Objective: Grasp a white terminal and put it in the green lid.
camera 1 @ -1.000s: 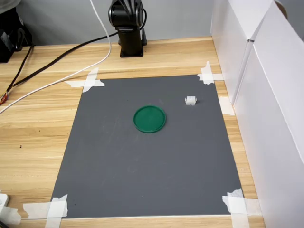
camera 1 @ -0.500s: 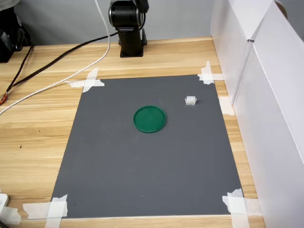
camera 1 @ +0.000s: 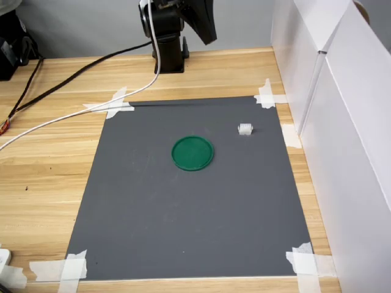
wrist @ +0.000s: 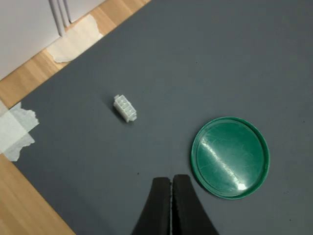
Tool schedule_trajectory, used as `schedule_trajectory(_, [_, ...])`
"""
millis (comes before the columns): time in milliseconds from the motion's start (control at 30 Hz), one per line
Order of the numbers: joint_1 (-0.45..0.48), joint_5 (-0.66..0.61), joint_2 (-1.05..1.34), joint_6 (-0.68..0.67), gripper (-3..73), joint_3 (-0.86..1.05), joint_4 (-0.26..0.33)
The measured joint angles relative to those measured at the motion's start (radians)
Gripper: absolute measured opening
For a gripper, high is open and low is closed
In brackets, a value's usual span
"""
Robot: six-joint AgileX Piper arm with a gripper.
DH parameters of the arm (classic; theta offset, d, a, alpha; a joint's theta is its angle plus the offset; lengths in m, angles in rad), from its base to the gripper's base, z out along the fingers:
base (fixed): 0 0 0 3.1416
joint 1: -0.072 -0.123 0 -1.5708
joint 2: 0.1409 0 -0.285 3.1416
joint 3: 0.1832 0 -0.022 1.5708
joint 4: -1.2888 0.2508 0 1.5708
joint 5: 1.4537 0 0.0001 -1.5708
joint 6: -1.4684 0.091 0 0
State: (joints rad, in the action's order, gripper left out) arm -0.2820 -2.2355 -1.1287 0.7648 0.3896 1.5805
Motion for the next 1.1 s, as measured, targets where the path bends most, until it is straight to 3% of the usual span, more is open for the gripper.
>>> schedule_trajectory(167, [-0.069, -0.011, -0.092, 0.198, -1.5, -0.111, -0.119])
schedule_trajectory(233, [-0.095, -0.025, -0.123, 0.236, -1.5, -0.151, -0.138])
schedule_trajectory(500, [-0.198, -0.021, -0.195, 0.223, -1.5, -0.187, -0.147])
schedule_trajectory(800, [-0.213, -0.11, -0.283, 0.151, -0.8, -0.19, -0.147])
schedule_trajectory(967, [-0.213, -0.124, -0.338, 0.071, 9.1, -0.19, -0.146])
schedule_trajectory(1100, [-0.213, -0.121, -0.361, 0.061, 26.2, -0.19, -0.144])
